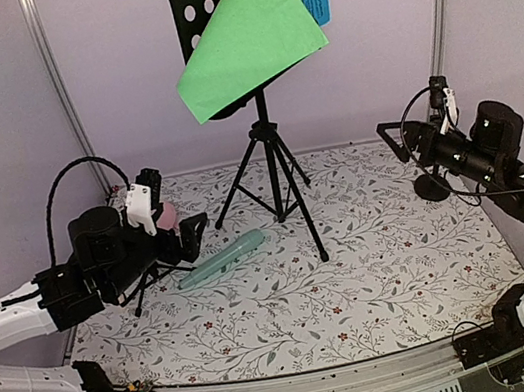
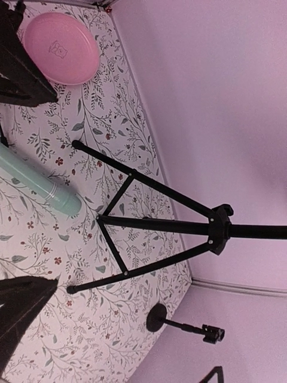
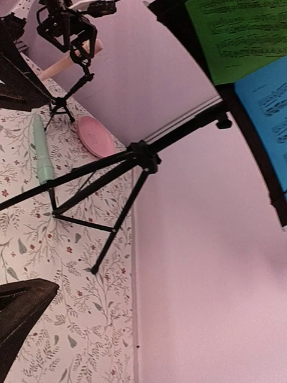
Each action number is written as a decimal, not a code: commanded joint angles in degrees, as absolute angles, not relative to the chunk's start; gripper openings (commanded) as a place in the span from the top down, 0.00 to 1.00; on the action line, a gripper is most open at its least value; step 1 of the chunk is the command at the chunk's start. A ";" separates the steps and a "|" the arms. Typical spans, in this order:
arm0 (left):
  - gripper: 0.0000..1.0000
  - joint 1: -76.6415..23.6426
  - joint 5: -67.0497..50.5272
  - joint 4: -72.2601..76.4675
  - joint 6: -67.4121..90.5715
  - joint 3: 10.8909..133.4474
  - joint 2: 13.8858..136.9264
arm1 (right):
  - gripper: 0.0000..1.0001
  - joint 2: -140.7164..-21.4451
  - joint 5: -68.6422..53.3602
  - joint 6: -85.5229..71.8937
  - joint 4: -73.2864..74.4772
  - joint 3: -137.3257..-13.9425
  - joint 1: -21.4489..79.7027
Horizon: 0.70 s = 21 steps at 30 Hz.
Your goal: Pack up the instrument practice props
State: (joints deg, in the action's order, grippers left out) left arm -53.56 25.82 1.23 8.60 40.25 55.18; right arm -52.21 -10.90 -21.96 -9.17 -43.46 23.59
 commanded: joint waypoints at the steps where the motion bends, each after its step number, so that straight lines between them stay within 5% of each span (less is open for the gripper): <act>1: 0.01 -54.42 23.96 5.39 8.04 38.00 53.06 | 0.00 -51.64 -13.46 -24.39 -9.44 -37.91 28.05; 12: 0.01 -54.73 19.25 4.23 7.83 39.84 52.68 | 0.01 -50.78 -11.16 -23.84 -11.55 -34.59 35.98; 21: 0.01 -58.69 18.54 -7.59 11.37 53.63 52.37 | 0.01 -50.77 -11.85 -23.25 -11.43 -34.09 36.21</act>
State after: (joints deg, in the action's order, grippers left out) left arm -56.23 17.43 -1.72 9.50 45.98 52.62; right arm -51.57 -11.75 -23.59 -10.22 -34.72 35.73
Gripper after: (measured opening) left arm 0.992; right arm 0.988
